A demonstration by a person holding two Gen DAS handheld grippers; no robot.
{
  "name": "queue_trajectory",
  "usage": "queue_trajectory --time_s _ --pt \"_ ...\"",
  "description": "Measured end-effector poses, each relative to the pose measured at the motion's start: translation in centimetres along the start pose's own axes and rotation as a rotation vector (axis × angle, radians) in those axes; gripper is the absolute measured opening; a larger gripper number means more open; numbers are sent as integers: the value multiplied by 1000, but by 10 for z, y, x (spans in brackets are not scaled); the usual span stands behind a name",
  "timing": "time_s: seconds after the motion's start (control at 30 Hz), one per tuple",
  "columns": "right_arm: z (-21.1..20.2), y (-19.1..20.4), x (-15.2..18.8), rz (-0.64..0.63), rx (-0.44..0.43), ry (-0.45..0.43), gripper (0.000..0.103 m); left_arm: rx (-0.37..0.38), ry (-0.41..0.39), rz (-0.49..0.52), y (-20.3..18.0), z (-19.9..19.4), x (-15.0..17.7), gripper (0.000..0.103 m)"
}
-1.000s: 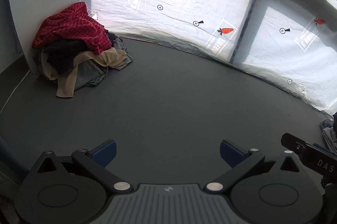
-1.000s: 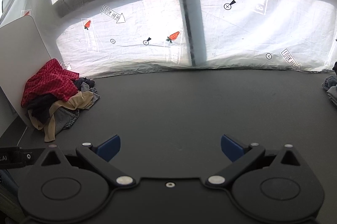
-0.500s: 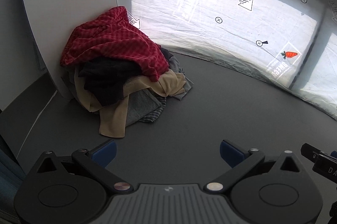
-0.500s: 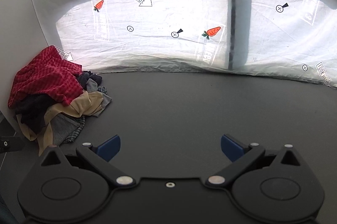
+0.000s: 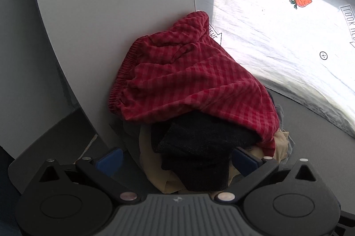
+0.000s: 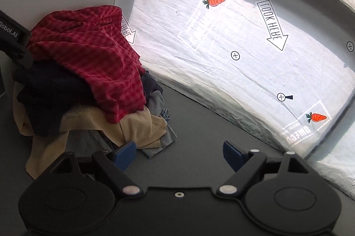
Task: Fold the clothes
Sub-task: 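Reach both tools to the clothes pile and grasp the red checked shorts, then pull the red checked shorts off the pile and lay them flat on the table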
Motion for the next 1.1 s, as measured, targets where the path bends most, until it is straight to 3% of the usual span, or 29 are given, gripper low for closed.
queue_trajectory --time_s 0.13,0.23,0.53,0.6,0.73,0.93,1.1 --pt "43 33 -21 -178 -47 11 68 6 36 -41 2 35 -14 103" --pt "72 49 -29 -281 -63 30 47 13 60 -46 -4 55 -18 103" --pt "108 66 -33 -357 -124 66 44 27 88 -6 -15 72 -8 103" --pt "112 70 -32 -376 -129 77 34 22 94 -7 -16 73 -6 103" --pt "106 68 -31 -387 -113 58 2 18 85 -1 -16 63 -5 103" --pt "75 33 -29 -293 13 -25 1 22 41 21 -23 31 -4 103" --pt "40 -19 -18 -175 127 -65 1 47 1 65 -40 -9 6 103"
Point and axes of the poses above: each gripper's, at about its wrist camera, not at the fingertips, and z roughly the way its jaws point, y to its left, x to its underside, the point moved 6 cm from there along z, roughly the way its jaws point, and after that the axes turned 13 degrees about -x, right-handed, at the moved point
